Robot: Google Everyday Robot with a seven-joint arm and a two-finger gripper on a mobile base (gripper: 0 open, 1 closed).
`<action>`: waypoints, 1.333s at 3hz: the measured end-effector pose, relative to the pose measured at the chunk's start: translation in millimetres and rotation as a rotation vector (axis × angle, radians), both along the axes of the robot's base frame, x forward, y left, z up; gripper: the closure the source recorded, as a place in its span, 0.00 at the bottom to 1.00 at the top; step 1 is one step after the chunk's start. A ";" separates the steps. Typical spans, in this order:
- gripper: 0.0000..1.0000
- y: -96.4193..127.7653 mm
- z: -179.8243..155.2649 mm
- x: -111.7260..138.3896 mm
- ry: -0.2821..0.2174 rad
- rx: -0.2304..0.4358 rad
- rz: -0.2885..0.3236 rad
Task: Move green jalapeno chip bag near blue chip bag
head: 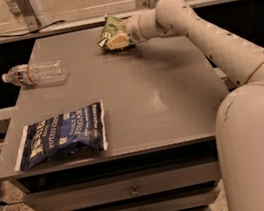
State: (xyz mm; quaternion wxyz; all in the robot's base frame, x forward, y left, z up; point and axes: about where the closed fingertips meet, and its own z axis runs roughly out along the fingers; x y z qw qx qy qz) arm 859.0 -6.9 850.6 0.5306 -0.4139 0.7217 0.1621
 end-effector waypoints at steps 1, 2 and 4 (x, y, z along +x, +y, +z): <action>0.64 -7.2 3.0 -9.9 -0.010 -0.013 0.001; 0.87 -11.0 17.3 -30.3 -0.037 -0.024 0.027; 1.00 -1.3 52.4 -97.3 -0.081 0.005 0.256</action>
Offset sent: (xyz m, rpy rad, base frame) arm -0.0577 -0.0222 0.0403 -0.0392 -0.0798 0.0537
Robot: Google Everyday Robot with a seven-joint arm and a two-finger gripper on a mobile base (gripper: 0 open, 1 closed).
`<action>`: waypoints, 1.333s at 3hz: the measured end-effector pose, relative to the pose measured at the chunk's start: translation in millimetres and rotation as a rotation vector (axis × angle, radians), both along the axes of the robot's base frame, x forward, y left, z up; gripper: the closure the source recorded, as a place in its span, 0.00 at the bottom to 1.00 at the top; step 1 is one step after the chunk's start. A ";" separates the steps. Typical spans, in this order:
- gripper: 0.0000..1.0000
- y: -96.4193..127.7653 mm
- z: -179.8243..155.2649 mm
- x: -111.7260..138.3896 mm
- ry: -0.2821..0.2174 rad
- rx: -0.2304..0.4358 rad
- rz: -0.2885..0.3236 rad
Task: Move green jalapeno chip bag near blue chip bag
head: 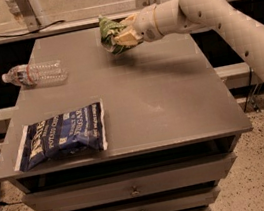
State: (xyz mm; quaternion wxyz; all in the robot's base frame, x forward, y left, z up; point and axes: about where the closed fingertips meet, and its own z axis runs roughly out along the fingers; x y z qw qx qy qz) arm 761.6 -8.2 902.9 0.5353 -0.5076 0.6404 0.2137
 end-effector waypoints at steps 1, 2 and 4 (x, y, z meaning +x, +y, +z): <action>1.00 4.9 3.2 -54.4 0.005 -0.006 0.162; 1.00 1.1 1.6 -106.4 0.025 -0.026 0.263; 1.00 -12.8 -5.5 -185.2 0.093 -0.089 0.366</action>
Offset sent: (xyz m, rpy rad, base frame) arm -0.1742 -0.0124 -0.0039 -0.0576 0.0574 0.3799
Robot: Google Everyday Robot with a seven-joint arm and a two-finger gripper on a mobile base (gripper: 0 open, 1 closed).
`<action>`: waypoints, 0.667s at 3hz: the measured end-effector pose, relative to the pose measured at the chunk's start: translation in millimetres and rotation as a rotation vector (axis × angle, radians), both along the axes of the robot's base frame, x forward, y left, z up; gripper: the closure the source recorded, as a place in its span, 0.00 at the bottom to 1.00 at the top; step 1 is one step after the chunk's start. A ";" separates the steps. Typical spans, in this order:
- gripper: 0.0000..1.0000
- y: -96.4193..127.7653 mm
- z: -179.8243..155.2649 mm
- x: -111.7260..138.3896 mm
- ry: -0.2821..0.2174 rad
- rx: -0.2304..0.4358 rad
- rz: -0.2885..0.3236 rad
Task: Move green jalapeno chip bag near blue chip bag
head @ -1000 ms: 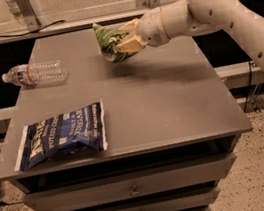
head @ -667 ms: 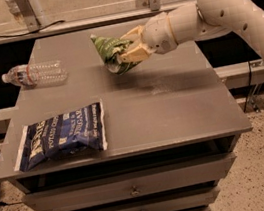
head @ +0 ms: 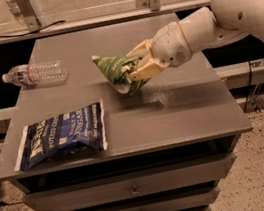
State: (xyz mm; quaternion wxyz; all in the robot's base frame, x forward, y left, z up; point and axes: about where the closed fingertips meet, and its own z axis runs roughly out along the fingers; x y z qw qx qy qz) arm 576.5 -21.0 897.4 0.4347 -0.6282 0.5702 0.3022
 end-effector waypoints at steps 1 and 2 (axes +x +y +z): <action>1.00 -1.0 -3.4 -26.7 0.026 -0.024 0.050; 0.83 0.6 -8.2 -41.8 0.052 -0.053 0.090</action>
Offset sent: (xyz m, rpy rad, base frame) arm -0.0596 -0.0022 -0.0132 -0.0901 0.0851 0.1325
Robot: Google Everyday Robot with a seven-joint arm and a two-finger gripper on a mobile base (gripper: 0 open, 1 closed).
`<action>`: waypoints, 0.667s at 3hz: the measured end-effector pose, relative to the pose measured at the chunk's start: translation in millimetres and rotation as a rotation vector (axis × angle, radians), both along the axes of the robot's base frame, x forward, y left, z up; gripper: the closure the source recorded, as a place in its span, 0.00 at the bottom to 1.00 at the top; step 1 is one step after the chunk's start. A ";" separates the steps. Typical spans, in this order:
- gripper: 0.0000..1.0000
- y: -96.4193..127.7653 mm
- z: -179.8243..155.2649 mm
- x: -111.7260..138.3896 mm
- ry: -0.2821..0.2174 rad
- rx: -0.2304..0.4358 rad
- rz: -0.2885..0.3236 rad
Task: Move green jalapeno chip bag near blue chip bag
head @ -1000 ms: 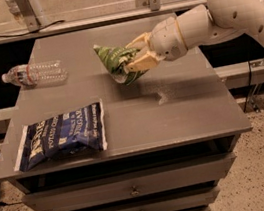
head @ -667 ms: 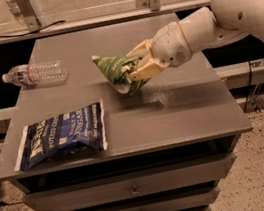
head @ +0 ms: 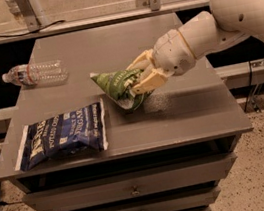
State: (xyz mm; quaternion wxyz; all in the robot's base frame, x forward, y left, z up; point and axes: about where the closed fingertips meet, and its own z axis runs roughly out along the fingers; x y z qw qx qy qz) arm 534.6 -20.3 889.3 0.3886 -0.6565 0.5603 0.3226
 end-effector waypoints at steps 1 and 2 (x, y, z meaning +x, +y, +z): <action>0.59 1.9 -2.5 -8.2 0.008 -0.022 0.032; 0.36 4.1 -3.9 -11.0 0.006 -0.034 0.051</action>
Offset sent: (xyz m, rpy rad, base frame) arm -0.0133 0.0021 -0.0047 -0.0483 0.0004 0.0648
